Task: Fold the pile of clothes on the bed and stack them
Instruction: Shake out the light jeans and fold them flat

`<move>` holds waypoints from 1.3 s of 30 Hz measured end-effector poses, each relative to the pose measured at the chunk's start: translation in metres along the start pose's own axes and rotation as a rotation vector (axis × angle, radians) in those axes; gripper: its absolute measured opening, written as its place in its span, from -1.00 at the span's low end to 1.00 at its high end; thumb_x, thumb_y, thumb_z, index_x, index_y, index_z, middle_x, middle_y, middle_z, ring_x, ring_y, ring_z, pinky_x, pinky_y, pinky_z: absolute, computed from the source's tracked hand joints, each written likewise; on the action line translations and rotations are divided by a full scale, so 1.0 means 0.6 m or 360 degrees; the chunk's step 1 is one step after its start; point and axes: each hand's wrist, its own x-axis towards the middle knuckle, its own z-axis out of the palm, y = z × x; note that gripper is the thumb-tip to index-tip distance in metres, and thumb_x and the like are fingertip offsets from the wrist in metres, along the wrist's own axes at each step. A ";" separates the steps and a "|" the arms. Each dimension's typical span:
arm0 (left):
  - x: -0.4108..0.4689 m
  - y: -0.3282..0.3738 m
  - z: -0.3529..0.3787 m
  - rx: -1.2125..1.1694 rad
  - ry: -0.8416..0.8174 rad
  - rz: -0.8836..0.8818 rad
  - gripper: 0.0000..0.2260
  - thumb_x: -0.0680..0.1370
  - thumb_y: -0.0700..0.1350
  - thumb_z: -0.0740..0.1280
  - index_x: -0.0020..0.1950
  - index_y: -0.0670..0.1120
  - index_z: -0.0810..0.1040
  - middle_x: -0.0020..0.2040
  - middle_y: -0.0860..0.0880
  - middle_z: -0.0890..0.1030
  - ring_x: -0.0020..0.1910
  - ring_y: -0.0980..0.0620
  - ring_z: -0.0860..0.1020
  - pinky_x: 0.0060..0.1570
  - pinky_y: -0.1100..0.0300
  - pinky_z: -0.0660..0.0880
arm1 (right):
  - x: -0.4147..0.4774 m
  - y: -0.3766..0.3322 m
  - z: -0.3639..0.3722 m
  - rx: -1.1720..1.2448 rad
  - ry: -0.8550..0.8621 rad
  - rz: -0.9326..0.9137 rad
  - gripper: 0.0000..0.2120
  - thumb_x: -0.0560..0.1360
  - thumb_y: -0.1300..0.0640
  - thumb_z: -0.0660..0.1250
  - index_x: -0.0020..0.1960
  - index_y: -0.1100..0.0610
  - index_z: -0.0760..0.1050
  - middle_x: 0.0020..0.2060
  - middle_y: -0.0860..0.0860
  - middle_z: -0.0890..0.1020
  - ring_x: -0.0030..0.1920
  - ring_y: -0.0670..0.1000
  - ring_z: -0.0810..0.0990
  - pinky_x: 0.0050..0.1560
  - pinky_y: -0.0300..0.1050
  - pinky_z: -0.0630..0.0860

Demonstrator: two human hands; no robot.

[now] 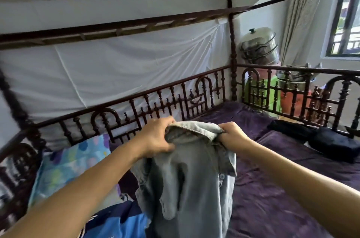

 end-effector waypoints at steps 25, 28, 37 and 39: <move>-0.075 -0.107 0.061 -0.2000 -0.0680 -0.0840 -0.69 0.59 -0.12 0.24 0.24 -0.27 0.52 0.13 -0.28 0.59 -0.01 -0.09 0.62 0.08 0.08 0.53 | 0.022 -0.031 -0.115 -0.0293 0.0144 -0.0163 -0.75 0.42 0.29 0.26 -0.28 -0.01 0.58 -0.38 -0.09 0.59 -0.28 -0.04 0.52 -0.35 -0.23 0.42; -0.076 -0.104 0.096 -0.0933 -0.0481 -0.0557 -0.85 0.52 -0.14 0.38 -0.13 -0.22 0.64 -0.24 -0.11 0.62 -0.28 0.05 0.53 -0.20 0.13 0.46 | -0.001 -0.014 -0.128 0.0077 -0.0421 0.0167 -0.83 0.36 0.11 0.39 -0.07 0.13 0.64 -0.19 0.13 0.68 -0.14 0.09 0.63 -0.14 -0.11 0.61; -0.025 -0.074 0.028 -0.0336 0.0897 -0.0005 -0.55 0.53 0.04 0.33 -0.48 -0.13 0.32 -0.55 0.07 0.30 -0.54 0.15 0.24 -0.51 0.29 0.18 | -0.068 -0.024 -0.123 0.0138 -0.1083 -0.0010 -0.75 0.41 0.04 0.50 -0.05 0.21 0.66 -0.12 0.16 0.70 -0.16 0.06 0.66 -0.13 -0.10 0.60; -0.016 -0.082 0.005 -0.0561 0.0787 -0.0122 -0.51 0.52 0.08 0.36 -0.49 -0.12 0.29 -0.58 0.11 0.23 -0.57 0.17 0.19 -0.56 0.35 0.11 | -0.078 -0.050 -0.122 0.0271 -0.0797 -0.0126 -0.79 0.39 -0.03 0.48 -0.14 0.13 0.68 -0.21 0.10 0.71 -0.24 0.01 0.67 -0.26 -0.19 0.57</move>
